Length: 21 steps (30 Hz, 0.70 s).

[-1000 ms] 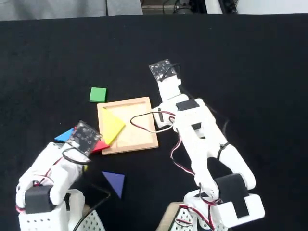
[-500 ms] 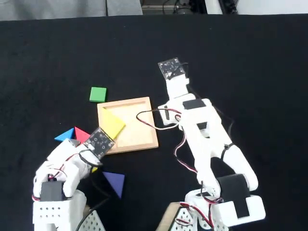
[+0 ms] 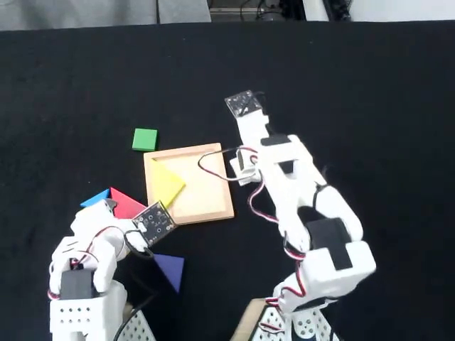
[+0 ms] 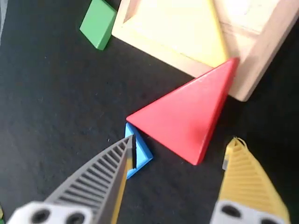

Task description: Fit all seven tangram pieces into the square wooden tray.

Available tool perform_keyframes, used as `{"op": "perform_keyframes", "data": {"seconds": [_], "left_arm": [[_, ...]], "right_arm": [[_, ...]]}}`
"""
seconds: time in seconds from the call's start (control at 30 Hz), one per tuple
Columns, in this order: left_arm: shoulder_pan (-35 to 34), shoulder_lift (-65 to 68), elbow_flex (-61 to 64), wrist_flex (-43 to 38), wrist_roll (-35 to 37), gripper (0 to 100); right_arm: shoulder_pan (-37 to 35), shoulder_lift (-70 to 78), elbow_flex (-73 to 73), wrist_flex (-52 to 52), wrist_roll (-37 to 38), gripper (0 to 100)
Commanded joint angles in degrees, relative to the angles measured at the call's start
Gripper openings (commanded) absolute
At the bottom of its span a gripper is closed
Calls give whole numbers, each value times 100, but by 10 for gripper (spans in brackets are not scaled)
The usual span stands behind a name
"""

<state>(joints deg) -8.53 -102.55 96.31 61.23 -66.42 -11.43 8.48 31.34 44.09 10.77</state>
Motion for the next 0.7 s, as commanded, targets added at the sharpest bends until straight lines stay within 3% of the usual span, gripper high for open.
{"op": "perform_keyframes", "data": {"seconds": [0.0, 0.37, 0.67], "left_arm": [[127, 211, 127, -255, -18, 306], [444, 1609, 145, -1547, 431, 306], [453, 2927, 145, -3147, 431, 305]], "right_arm": [[105, 101, -549, 290, 44, 11], [105, 101, -541, 299, 62, 11], [105, 101, -541, 299, 70, 11]]}}
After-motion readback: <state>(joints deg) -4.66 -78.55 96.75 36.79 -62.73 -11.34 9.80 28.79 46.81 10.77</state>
